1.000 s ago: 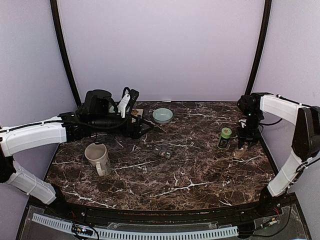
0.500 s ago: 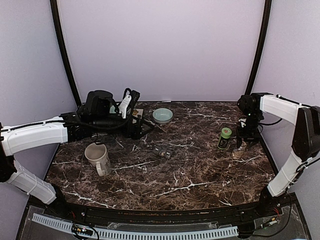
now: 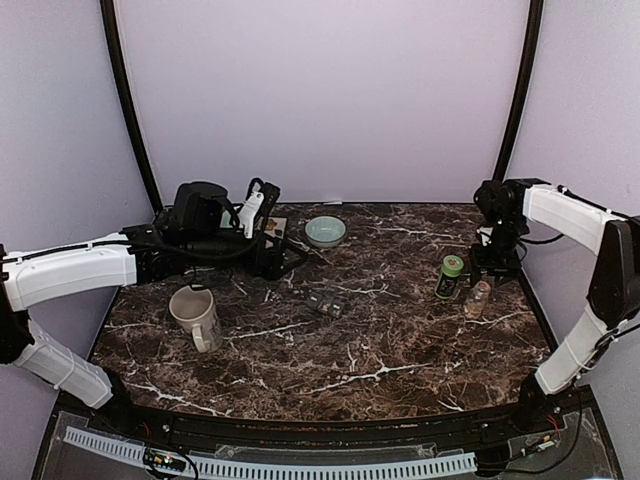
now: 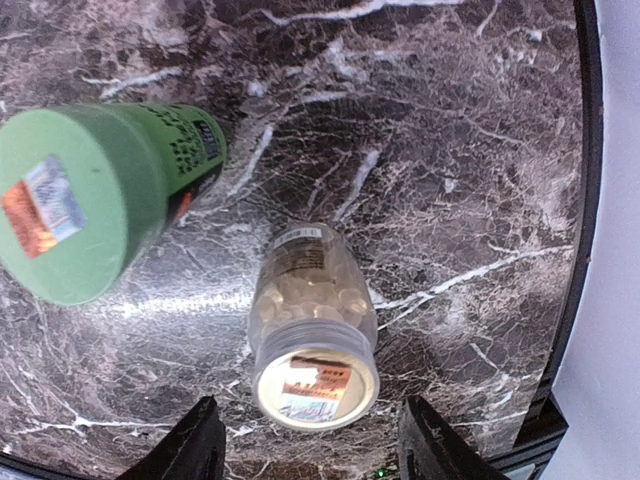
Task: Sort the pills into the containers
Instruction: Place the pill bottle at the corner of the board, then hold the pill container at the center of the board.
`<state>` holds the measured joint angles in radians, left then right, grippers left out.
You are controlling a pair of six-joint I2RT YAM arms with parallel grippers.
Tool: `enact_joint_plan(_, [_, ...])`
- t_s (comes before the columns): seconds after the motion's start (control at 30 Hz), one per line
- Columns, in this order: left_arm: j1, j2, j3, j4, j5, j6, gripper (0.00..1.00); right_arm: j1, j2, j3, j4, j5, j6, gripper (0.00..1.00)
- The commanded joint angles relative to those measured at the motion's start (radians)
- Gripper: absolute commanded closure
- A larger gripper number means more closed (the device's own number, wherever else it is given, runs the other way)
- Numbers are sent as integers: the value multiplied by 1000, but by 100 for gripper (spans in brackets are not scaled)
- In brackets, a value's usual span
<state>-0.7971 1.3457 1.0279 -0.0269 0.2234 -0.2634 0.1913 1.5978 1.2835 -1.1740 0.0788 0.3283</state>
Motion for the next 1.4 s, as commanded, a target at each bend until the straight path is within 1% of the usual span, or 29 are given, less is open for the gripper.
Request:
enact_joint_plan(0.0, [-8,18,30,-49,-21,-13,12,28,-54,58,17,18,36,39])
enact_joint_plan(0.27, [-9,54,55,-96,-46,-31,12,79,-91,79,43,43,75,39])
enact_joint_plan(0.37, [-8,72,59,-111,-73,-57,13,140,-109,109,83,48,98,39])
enact_joint_plan(0.53, [-8,103,65,-119,-106,-124,18,254,-93,149,183,23,125,39])
enact_joint_plan(0.7, [-8,158,89,-132,-131,-180,26,335,-44,147,329,-39,125,43])
enact_joint_plan(0.73, [-8,173,98,-138,-132,-189,27,343,-30,142,358,-59,127,45])
enact_joint_plan(0.83, [-8,223,126,-157,-130,-215,34,368,30,137,433,-105,131,49])
enact_joint_plan(1.0, [-8,292,162,-172,-132,-256,44,408,128,144,540,-165,134,61])
enact_joint_plan(1.03, [-8,307,170,-177,-135,-262,47,413,148,146,558,-178,135,62])
enact_joint_plan(1.2, [-8,369,199,-201,-128,-300,56,436,235,153,646,-253,137,61])
enact_joint_plan(1.3, [-8,404,221,-218,-117,-319,61,441,277,155,690,-285,146,58])
enact_joint_plan(1.37, [-8,432,237,-229,-111,-330,62,441,302,155,719,-309,154,56])
